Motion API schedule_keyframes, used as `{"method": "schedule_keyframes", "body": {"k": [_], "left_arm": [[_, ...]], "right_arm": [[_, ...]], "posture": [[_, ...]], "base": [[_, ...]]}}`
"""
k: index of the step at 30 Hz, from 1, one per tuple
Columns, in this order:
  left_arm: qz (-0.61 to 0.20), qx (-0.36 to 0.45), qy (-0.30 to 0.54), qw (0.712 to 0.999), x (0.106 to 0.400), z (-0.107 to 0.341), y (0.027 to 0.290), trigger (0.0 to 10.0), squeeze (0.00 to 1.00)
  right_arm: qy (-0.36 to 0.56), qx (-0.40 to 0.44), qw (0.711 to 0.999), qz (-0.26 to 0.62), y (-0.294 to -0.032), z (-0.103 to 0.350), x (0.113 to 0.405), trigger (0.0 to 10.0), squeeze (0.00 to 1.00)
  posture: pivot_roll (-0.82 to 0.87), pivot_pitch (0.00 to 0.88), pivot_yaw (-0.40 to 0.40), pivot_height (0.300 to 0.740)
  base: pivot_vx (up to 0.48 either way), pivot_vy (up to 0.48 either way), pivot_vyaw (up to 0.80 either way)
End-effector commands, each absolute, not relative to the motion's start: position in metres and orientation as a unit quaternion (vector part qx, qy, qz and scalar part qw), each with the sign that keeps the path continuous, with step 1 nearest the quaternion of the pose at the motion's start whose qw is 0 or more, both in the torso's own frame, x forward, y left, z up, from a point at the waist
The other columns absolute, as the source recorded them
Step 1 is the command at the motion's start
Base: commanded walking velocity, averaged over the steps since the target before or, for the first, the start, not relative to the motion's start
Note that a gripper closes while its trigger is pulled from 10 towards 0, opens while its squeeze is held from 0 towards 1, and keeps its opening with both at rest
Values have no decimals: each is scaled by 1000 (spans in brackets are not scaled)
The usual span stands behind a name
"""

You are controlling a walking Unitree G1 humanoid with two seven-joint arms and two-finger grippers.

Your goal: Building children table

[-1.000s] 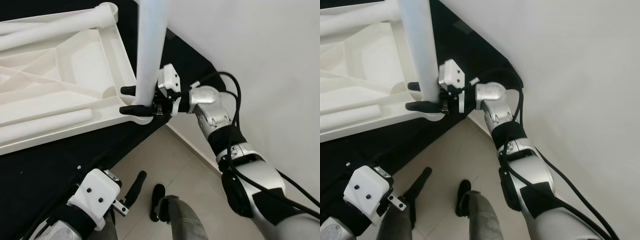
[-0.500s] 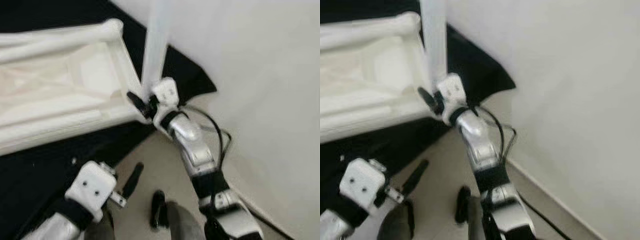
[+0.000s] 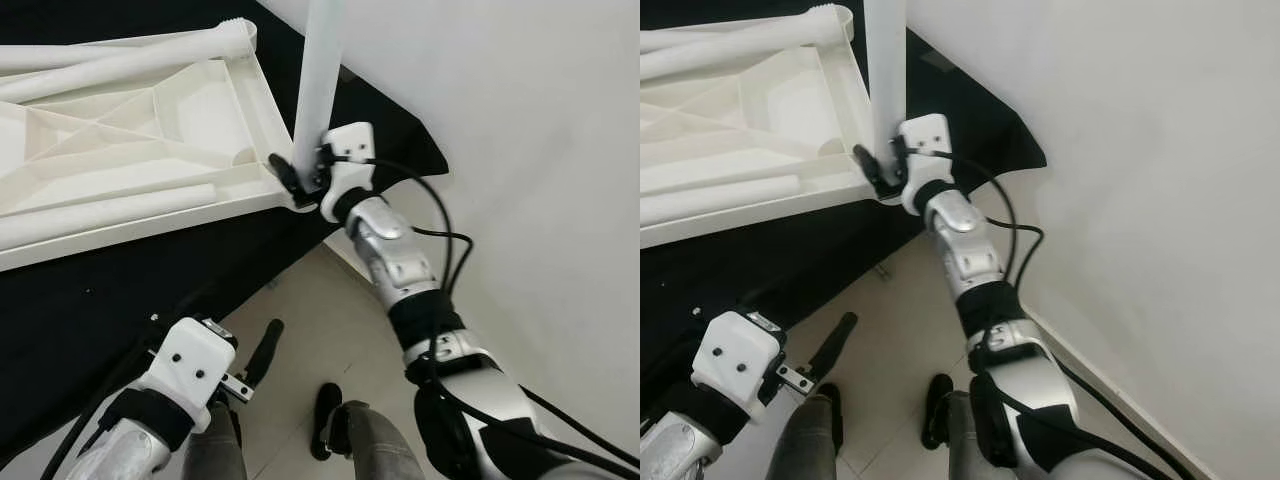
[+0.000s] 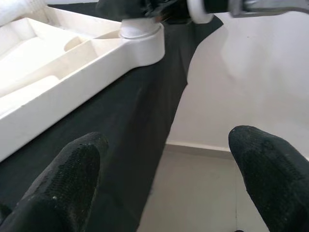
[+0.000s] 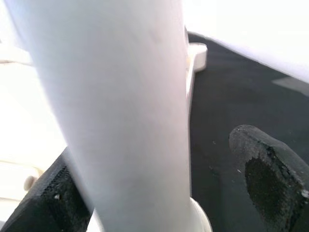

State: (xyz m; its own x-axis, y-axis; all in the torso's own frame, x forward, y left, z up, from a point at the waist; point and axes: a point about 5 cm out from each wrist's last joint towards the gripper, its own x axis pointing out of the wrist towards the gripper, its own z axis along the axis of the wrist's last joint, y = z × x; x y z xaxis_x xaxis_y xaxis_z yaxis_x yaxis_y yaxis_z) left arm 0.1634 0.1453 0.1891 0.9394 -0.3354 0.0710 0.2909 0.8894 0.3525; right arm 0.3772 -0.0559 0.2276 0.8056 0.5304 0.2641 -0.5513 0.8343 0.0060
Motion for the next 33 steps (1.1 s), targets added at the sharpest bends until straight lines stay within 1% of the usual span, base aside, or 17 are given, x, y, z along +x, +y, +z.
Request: {"method": "schedule_keyframes", "body": {"k": [1, 2, 3, 4, 5, 7, 8, 9, 11, 12, 13, 14, 19, 20, 22, 26, 33], "left_arm": [[-157, 175, -43, 971, 163, 182, 147, 10000, 0], [-154, 178, -42, 971, 165, 181, 148, 10000, 0], [-152, 179, -41, 971, 166, 181, 148, 10000, 0], [-152, 180, -42, 971, 168, 181, 149, 10000, 0], [-148, 181, -41, 971, 169, 181, 150, 10000, 0], [-148, 181, -41, 971, 169, 181, 150, 10000, 0], [-142, 183, -41, 972, 173, 180, 152, 10000, 0], [-135, 184, -41, 973, 176, 180, 154, 10000, 0], [-130, 185, -41, 973, 178, 180, 155, 10000, 0], [-122, 187, -39, 974, 180, 179, 156, 10000, 0], [-117, 188, -38, 975, 182, 179, 157, 10000, 0], [-108, 186, -35, 976, 184, 178, 160, 10000, 0], [-90, 189, -32, 977, 190, 176, 165, 10000, 0], [-69, 177, -20, 982, 196, 173, 171, 10000, 0], [-64, 172, -17, 983, 198, 173, 172, 10000, 0], [-58, 193, -36, 979, 209, 178, 173, 10000, 0], [-63, 201, -48, 976, 219, 180, 172, 10000, 0]], "right_arm": [[-140, 59, 941, 302, -63, 226, 371, 10000, 506], [-145, 62, 939, 305, -67, 226, 369, 10000, 506], [-154, 72, 935, 311, -75, 227, 365, 10000, 925], [-159, 79, 933, 313, -79, 228, 363, 10000, 925], [-166, 84, 929, 320, -85, 230, 358, 10000, 1000], [-166, 84, 929, 320, -85, 230, 358, 10000, 1000], [-178, 85, 924, 327, -96, 231, 351, 10000, 988], [-179, 73, 923, 333, -101, 227, 345, 10000, 941], [-178, 65, 922, 338, -104, 224, 341, 10000, 941], [-169, 61, 925, 335, -108, 218, 337, 10000, 675], [-164, 59, 927, 333, -110, 214, 335, 10000, 675], [-151, 65, 933, 320, -114, 207, 332, 10000, 0], [-123, 83, 948, 282, -121, 195, 326, 10000, 0], [-104, 91, 957, 257, -122, 180, 314, 10000, 0], [-97, 92, 958, 252, -121, 175, 310, 10000, 0], [-79, 94, 954, 274, -114, 163, 300, 10000, 0], [-67, 98, 954, 276, -118, 158, 302, 10000, 0]], "posture": [[237, 334, -119, 740], [235, 334, -117, 740], [230, 330, -114, 740], [227, 328, -111, 740], [219, 325, -107, 740], [219, 325, -107, 740], [211, 321, -106, 740], [200, 315, -103, 740], [200, 315, -103, 740], [193, 312, -106, 740], [193, 312, -106, 740], [181, 305, -105, 740], [170, 296, -102, 740], [156, 282, -96, 740], [156, 282, -96, 740], [145, 260, -90, 740], [152, 223, -86, 740]], "base": [[0, 0, 0], [0, 0, 0], [0, 0, 0], [0, 0, 0], [0, 0, 0], [0, 0, 0], [0, 0, 0], [0, 0, 0], [0, 0, 0], [0, 0, 0], [0, 0, 0], [0, 0, 0], [0, 0, 0], [0, 480, 0], [0, 480, 0], [0, 480, 0], [0, 480, 0]]}}
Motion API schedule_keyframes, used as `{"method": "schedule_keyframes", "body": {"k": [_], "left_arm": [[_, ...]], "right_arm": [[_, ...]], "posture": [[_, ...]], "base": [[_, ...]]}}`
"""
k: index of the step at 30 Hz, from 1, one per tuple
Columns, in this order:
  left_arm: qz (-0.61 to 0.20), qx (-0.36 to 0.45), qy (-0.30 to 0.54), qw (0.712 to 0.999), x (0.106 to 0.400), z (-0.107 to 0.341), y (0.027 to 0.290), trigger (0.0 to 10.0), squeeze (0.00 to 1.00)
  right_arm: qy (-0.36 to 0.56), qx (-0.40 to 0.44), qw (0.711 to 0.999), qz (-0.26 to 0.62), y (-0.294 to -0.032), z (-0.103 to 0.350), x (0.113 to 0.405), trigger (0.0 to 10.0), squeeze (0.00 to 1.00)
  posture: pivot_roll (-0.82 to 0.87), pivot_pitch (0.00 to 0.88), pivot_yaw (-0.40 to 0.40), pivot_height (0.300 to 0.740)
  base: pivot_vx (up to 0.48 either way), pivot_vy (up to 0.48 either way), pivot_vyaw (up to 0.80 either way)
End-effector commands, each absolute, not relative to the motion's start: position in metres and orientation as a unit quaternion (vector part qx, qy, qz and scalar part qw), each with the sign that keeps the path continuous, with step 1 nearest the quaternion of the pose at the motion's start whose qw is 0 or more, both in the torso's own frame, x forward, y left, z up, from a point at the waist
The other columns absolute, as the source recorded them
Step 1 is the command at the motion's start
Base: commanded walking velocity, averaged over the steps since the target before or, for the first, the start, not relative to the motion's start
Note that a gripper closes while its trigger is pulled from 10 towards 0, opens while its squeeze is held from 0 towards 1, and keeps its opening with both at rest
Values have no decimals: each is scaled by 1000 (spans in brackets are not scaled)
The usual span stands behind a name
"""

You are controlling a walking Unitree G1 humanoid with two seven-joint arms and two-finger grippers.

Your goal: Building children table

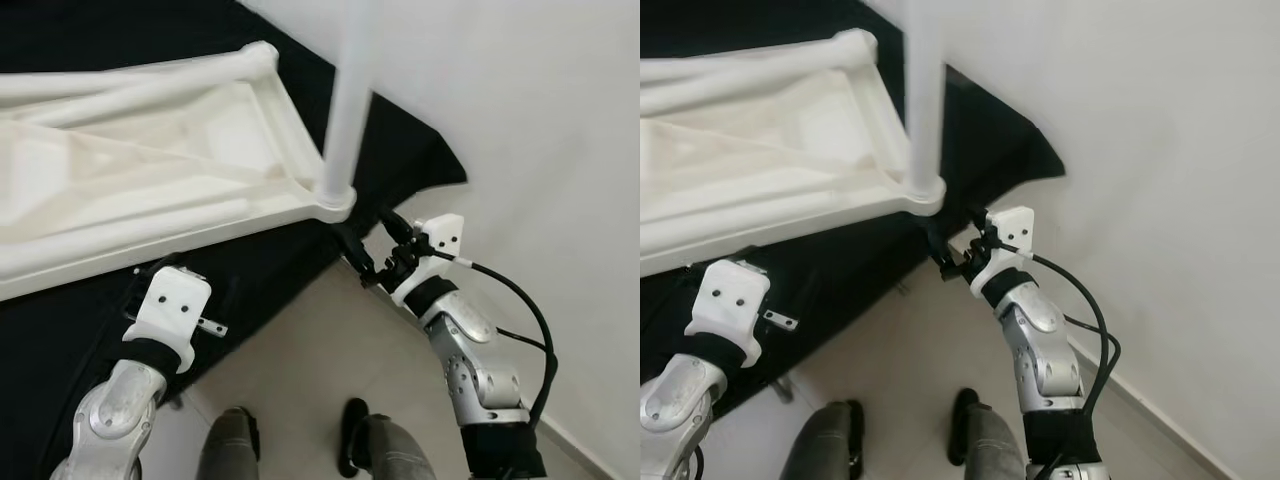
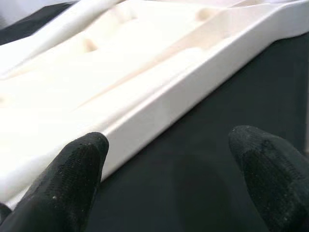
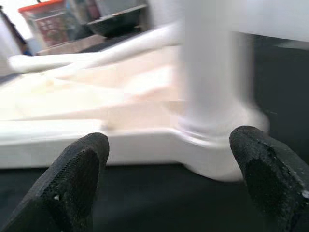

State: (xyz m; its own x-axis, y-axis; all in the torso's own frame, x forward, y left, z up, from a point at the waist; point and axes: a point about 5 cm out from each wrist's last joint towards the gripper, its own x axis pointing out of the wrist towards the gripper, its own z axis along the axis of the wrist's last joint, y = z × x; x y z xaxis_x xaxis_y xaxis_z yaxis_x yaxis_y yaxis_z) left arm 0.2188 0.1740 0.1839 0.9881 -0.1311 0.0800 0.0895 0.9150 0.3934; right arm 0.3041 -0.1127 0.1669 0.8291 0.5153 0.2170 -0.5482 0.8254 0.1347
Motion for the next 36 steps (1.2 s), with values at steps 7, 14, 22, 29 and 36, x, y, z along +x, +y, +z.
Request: {"method": "schedule_keyframes", "body": {"k": [7, 14, 22, 29, 36], "left_arm": [[-82, 213, -54, 972, 223, 181, 168, 10000, 0], [-93, 221, -64, 969, 228, 186, 168, 10000, 0], [-136, 232, -89, 959, 232, 194, 160, 10000, 0], [-180, 218, -102, 954, 231, 198, 148, 10000, 0], [-186, 210, -96, 955, 229, 195, 148, 10000, 0]], "right_arm": [[-64, 95, 957, 265, -119, 155, 299, 10000, 0], [-68, 92, 958, 261, -119, 155, 297, 10000, 0], [-86, 86, 958, 261, -116, 162, 299, 10000, 0], [-107, 72, 959, 253, -117, 173, 311, 10000, 0], [-119, 66, 958, 251, -117, 181, 318, 10000, 0]], "posture": [[163, 194, -72, 740], [165, 179, -58, 740], [171, 161, -39, 740], [170, 156, -37, 740], [172, 160, -40, 740]], "base": [[0, 480, 0], [0, 480, 0], [0, 400, 0], [0, 0, 0], [0, 0, 0]]}}
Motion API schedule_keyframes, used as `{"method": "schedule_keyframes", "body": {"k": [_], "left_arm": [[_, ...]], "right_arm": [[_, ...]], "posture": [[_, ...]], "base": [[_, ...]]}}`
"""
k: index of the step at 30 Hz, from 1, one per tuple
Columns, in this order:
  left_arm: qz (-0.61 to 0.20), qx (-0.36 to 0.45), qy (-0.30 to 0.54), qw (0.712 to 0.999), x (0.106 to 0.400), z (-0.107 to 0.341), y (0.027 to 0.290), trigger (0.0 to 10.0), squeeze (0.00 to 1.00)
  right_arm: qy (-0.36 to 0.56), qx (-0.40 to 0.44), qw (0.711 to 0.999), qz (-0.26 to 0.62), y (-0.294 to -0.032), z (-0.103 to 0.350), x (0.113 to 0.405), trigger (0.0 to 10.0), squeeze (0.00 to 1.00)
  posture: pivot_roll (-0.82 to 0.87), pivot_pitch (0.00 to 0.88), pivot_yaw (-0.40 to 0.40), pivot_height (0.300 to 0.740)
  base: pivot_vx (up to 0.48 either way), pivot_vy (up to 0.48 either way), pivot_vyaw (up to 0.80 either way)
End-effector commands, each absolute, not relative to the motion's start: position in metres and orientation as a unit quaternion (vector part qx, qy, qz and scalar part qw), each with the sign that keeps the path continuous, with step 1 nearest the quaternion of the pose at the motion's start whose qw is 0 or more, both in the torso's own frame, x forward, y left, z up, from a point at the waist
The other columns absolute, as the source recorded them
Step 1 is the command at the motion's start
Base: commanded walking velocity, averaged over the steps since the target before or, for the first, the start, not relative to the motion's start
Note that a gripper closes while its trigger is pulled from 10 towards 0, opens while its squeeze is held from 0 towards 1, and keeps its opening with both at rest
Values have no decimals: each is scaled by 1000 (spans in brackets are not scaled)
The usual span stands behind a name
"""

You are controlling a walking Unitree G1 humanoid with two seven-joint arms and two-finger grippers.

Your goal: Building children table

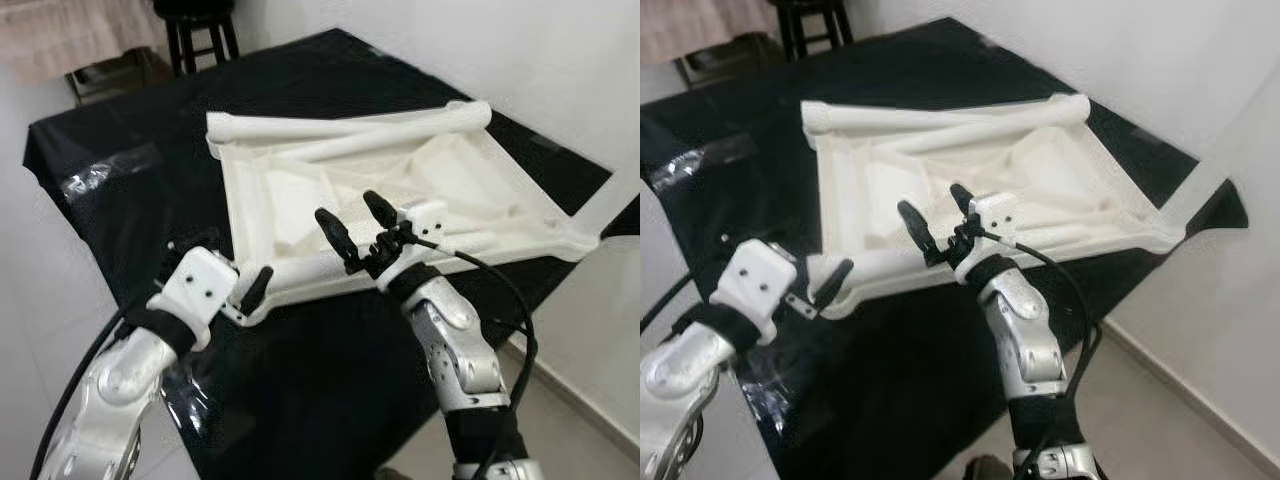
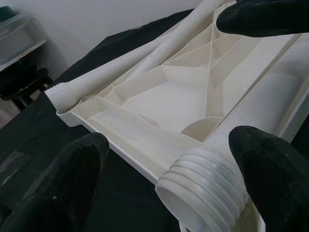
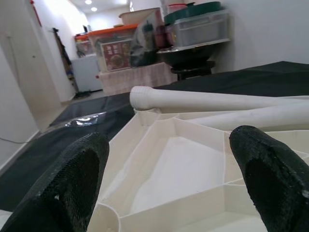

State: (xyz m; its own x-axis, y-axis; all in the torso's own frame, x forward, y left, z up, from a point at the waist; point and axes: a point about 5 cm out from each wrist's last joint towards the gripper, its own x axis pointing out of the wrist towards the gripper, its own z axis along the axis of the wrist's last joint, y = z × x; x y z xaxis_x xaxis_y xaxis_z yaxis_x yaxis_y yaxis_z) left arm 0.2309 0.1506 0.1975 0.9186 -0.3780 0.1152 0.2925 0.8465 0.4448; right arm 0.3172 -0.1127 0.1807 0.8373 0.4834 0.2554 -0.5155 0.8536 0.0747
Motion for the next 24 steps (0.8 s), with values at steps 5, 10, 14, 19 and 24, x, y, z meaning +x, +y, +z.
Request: {"method": "schedule_keyframes", "body": {"k": [5, 10, 14, 19, 24], "left_arm": [[-190, 199, -84, 958, 225, 192, 151, 10000, 0], [-199, 178, -65, 962, 219, 188, 152, 10000, 0], [-192, 179, -60, 963, 219, 185, 153, 10000, 0], [-169, 180, -52, 968, 220, 182, 156, 10000, 0], [-171, 154, -52, 972, 217, 188, 155, 10000, 0]], "right_arm": [[-126, 58, 959, 248, -118, 186, 325, 10000, 0], [-131, 53, 959, 246, -119, 190, 329, 10000, 0], [-133, 52, 957, 251, -118, 192, 330, 10000, 0], [-129, 39, 952, 274, -112, 190, 331, 10000, 0], [-128, 33, 951, 281, -113, 192, 332, 10000, 0]], "posture": [[176, 166, -43, 740], [177, 174, -49, 740], [177, 181, -50, 740], [180, 187, -50, 740], [184, 198, -51, 740]], "base": [[0, 0, 0], [0, -262, 0], [0, -480, 0], [0, -96, 0], [0, 0, 0]]}}
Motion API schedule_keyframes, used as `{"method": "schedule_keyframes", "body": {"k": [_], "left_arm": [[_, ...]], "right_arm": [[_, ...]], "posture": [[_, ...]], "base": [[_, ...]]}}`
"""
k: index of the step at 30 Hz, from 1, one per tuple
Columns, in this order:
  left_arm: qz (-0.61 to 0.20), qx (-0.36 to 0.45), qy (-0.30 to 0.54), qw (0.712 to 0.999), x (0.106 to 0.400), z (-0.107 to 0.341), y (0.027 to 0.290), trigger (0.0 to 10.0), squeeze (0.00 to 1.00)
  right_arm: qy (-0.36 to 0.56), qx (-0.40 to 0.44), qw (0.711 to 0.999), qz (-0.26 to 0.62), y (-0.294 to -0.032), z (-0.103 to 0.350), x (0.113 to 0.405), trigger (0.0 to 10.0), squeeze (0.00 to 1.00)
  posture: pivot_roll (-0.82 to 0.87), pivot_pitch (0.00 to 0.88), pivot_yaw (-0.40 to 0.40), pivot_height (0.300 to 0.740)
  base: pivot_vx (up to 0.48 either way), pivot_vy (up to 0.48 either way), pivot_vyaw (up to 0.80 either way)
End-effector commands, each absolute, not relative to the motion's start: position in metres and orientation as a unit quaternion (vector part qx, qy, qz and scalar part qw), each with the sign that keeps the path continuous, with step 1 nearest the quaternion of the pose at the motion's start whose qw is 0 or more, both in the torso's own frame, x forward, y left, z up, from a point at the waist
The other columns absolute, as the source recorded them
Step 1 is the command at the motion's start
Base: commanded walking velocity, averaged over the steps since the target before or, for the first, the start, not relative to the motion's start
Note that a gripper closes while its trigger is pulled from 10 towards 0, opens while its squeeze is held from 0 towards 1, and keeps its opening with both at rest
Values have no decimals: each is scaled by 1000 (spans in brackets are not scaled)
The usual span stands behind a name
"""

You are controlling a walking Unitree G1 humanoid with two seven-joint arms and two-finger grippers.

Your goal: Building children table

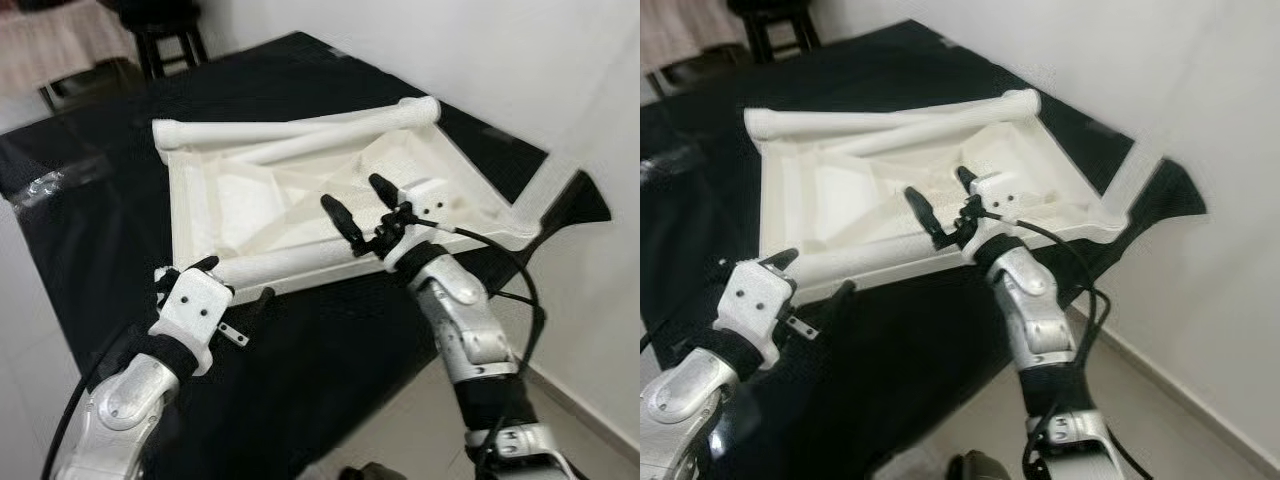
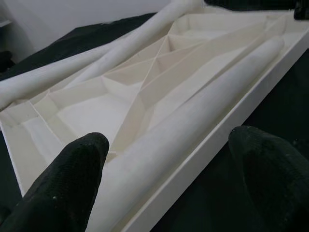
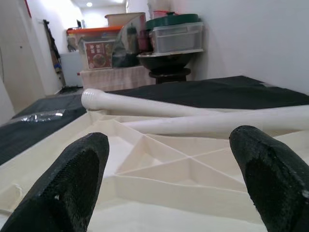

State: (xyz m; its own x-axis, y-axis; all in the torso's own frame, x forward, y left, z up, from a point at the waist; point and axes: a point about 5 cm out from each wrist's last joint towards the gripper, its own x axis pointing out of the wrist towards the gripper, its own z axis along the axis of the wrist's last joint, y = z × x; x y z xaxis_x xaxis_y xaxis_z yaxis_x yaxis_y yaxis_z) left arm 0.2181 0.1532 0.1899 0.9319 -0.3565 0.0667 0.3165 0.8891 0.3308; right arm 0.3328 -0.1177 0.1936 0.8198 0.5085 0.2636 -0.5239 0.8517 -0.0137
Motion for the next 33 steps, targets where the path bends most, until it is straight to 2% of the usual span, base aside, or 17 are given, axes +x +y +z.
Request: {"method": "schedule_keyframes", "body": {"k": [1, 10, 13, 15, 16, 17, 18, 21, 22, 25, 26, 27, 28, 30, 31, 32, 33], "left_arm": [[-171, 154, -52, 972, 217, 188, 155, 10000, 0], [-133, 176, -45, 974, 213, 198, 167, 10000, 0], [-125, 206, -42, 970, 213, 200, 171, 10000, 0], [-136, 278, -45, 950, 215, 204, 174, 10000, 0], [-136, 278, -45, 950, 215, 204, 174, 10000, 0], [-164, 358, -49, 918, 218, 210, 175, 10000, 0], [-177, 388, -50, 903, 219, 211, 176, 10000, 0], [-203, 427, -48, 880, 224, 217, 179, 10000, 0], [-203, 427, -48, 880, 224, 217, 179, 10000, 0], [-288, 477, -54, 829, 239, 242, 183, 10000, 0], [-328, 496, -49, 803, 244, 249, 182, 10000, 0], [-328, 496, -49, 803, 244, 249, 182, 10000, 0], [-353, 511, -39, 783, 249, 254, 183, 10000, 0], [-405, 571, 36, 714, 261, 253, 196, 10000, 0], [-405, 571, 36, 714, 261, 253, 196, 10000, 0], [-421, 586, 75, 688, 267, 251, 204, 10000, 0], [-421, 586, 75, 688, 267, 251, 204, 10000, 0]], "right_arm": [[-128, 33, 951, 281, -113, 192, 332, 10000, 0], [-126, 17, 949, 287, -118, 192, 335, 10000, 0], [-123, 13, 951, 284, -120, 190, 336, 10000, 0], [-122, 10, 951, 283, -121, 190, 337, 10000, 0], [-122, 10, 951, 283, -121, 190, 337, 10000, 0], [-122, 8, 952, 282, -122, 191, 338, 10000, 0], [-121, 8, 952, 281, -123, 191, 338, 10000, 0], [-121, 7, 952, 281, -123, 191, 340, 10000, 0], [-121, 7, 952, 281, -123, 191, 340, 10000, 0], [-123, 4, 952, 282, -122, 193, 342, 10000, 0], [-124, 3, 952, 281, -121, 193, 343, 10000, 0], [-124, 3, 952, 281, -121, 193, 343, 10000, 0], [-124, 3, 952, 280, -121, 194, 344, 10000, 0], [-127, 2, 952, 280, -119, 195, 345, 10000, 0], [-127, 2, 952, 280, -119, 195, 345, 10000, 0], [-128, 2, 952, 280, -119, 195, 346, 10000, 0], [-128, 2, 952, 280, -119, 195, 346, 10000, 0]], "posture": [[184, 198, -51, 740], [187, 213, -51, 740], [187, 214, -53, 740], [186, 213, -61, 740], [186, 213, -61, 740], [187, 209, -68, 740], [187, 209, -68, 740], [186, 205, -71, 740], [186, 205, -71, 740], [185, 196, -65, 740], [181, 186, -59, 740], [181, 186, -59, 740], [181, 186, -59, 740], [175, 171, -48, 740], [175, 171, -48, 740], [173, 165, -42, 740], [173, 165, -42, 740]], "base": [[0, 0, 0], [0, 0, 0], [0, 0, 0], [0, 0, 0], [0, 0, 0], [0, 0, 0], [0, 0, 0], [0, 0, 0], [0, 0, 0], [0, 0, 0], [0, 0, 0], [0, 0, 0], [0, 0, 0], [0, 0, 0], [0, 0, 0], [0, 0, 0], [0, 0, 0]]}}
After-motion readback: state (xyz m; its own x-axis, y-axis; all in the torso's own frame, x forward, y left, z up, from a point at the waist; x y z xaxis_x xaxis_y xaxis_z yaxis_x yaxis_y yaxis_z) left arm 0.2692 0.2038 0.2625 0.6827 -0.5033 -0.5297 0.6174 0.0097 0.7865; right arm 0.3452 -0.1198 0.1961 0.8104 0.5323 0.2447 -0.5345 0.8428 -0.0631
